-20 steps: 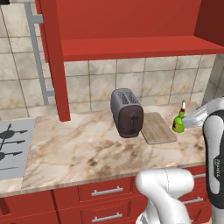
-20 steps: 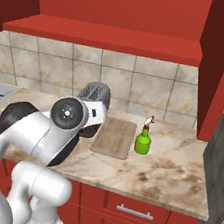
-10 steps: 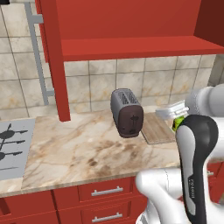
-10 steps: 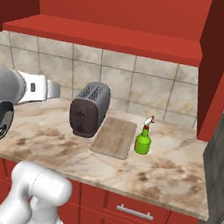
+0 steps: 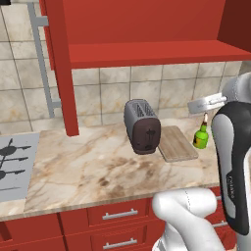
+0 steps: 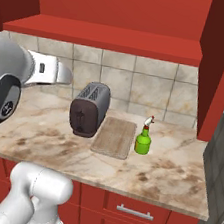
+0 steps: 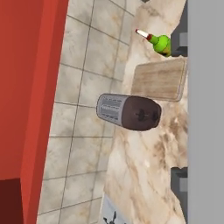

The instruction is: Grab the spray bottle from the cabinet, then place it next to the cutting board for sanitizing. Then grab the dish brush from the countertop next to the sink and place it next to the cutting board.

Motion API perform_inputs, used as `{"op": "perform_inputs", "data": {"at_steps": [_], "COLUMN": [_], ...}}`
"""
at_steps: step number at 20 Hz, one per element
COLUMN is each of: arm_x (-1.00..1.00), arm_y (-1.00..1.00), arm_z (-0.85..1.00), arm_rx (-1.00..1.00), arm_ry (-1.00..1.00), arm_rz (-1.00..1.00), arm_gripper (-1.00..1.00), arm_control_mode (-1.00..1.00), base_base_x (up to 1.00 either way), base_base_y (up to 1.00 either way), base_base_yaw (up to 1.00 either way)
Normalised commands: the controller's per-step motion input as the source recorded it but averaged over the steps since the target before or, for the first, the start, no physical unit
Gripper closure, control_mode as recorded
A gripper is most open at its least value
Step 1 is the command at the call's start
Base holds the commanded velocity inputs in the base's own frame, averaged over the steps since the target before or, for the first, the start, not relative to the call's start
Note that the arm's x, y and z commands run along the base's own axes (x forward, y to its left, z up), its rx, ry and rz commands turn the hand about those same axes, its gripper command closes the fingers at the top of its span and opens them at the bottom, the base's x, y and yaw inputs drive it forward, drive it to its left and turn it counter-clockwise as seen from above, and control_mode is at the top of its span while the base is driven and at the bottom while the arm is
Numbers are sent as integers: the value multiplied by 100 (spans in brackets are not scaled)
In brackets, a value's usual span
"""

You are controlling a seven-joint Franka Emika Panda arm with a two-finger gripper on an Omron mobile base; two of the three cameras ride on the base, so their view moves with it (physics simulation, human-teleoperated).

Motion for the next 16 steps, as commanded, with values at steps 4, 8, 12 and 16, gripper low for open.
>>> {"op": "perform_inputs", "data": {"at_steps": [4,8,12,16], "arm_x": [-51,-68,-21,-8], "arm_y": [-1,0,0,0], "arm_z": [0,17,1,-7], "arm_rx": [1,5,9,11], "arm_ry": [0,-1,1,0], "arm_rz": [-11,-11,-8,-3], "arm_gripper": [-100,-100,-100,-100], "arm_control_mode": [-100,-100,-100,-100], "base_base_x": [0,0,0,0], "base_base_y": [0,0,0,0], "base_base_yaw": [0,0,0,0]}}
